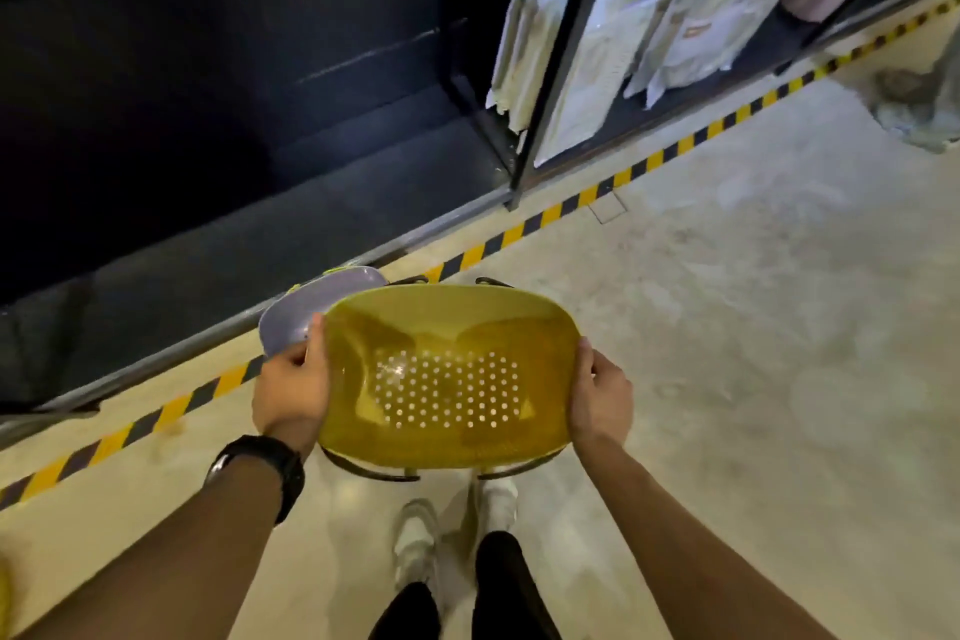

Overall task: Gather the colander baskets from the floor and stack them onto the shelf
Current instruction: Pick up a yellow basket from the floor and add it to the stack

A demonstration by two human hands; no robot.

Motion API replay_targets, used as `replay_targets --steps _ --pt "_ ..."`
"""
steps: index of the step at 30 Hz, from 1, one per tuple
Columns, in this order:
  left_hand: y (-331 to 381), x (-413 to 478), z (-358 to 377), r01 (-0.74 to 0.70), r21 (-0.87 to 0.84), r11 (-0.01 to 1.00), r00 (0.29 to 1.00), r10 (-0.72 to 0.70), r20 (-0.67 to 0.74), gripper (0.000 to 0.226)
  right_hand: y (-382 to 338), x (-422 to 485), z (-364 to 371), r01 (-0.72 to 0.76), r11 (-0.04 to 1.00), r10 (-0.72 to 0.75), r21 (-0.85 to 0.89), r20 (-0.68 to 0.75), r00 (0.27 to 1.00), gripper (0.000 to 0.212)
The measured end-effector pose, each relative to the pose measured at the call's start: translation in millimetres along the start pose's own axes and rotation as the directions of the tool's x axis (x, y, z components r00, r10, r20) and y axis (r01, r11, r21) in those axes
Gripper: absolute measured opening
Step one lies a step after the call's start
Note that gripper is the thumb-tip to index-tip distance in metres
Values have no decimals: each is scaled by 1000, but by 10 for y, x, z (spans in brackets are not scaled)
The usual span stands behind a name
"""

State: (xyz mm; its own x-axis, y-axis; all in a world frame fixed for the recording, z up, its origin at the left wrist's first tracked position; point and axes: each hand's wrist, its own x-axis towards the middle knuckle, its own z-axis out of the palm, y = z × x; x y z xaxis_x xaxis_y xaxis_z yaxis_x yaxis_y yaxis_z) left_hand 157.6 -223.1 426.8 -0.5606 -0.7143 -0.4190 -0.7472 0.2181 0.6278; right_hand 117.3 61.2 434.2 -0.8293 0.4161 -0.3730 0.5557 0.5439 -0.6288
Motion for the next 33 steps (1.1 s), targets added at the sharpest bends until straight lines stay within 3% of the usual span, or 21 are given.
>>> replay_targets --steps 7,10,14,18,25,30,33 --pt "-155 601 -333 166 -131 977 975 -182 -128 76 -728 408 908 185 981 -169 -59 210 963 50" --pt "-286 687 -387 281 -115 953 939 -298 -169 65 -936 483 1141 264 951 -216 -158 268 939 49" --pt "-564 819 -451 347 -249 904 897 -398 -194 68 -1139 480 1493 326 926 -249 -190 343 906 53" --pt "-759 1003 -526 426 -281 860 856 -484 -184 62 -1275 393 1830 328 924 -244 -197 358 901 49" --pt "-1014 1417 -660 478 -312 821 826 -541 -159 73 -1351 206 2320 228 952 -135 -206 385 913 55" --pt "-1166 1744 -623 456 -344 821 831 -532 -166 54 -1389 206 2706 154 974 -89 -166 347 934 56" --pt "-1284 1971 -484 437 -334 835 837 -514 -189 49 -1356 342 2937 189 973 -137 -132 333 933 55"
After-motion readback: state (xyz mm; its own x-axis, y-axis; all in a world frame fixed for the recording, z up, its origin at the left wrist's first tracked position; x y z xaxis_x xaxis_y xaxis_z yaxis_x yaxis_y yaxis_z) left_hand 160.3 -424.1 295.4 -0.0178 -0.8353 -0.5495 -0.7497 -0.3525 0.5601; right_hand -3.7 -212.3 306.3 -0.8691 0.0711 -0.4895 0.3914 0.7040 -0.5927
